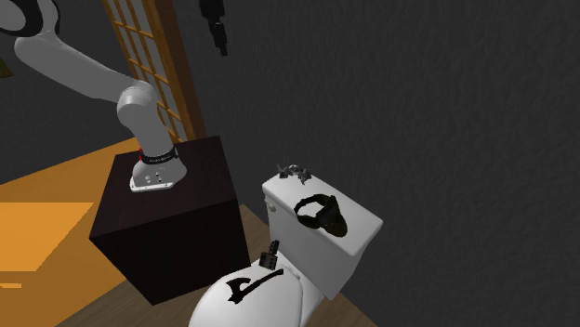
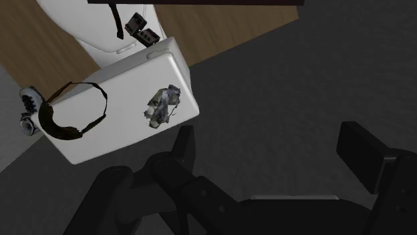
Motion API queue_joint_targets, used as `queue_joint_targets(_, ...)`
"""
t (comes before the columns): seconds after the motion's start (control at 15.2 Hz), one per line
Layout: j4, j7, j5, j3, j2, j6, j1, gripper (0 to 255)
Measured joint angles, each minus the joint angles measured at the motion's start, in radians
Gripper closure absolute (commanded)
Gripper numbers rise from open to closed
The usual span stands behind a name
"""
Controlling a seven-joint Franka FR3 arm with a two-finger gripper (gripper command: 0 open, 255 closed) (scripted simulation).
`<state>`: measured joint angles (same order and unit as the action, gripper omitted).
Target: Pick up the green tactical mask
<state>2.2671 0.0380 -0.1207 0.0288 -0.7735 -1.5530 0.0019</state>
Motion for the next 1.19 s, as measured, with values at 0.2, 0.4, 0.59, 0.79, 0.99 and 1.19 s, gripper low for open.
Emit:
queue_joint_targets(0.2, 0.024, 0.012, 0.014, -0.008, 0.011, -0.032, -0.008, 0)
queue_joint_targets(0.4, 0.082, 0.033, 0.042, -0.023, 0.029, -0.104, -0.025, 0)
queue_joint_targets(0.59, 0.140, 0.052, 0.070, -0.037, 0.064, -0.193, -0.044, 0)
queue_joint_targets(0.79, 0.181, 0.077, 0.104, -0.061, 0.109, -0.278, -0.068, 0)
queue_joint_targets(0.99, 0.203, 0.095, 0.135, -0.081, 0.170, -0.361, -0.091, 0)
queue_joint_targets(1.19, 0.228, 0.114, 0.167, -0.106, 0.239, -0.455, -0.116, 0)
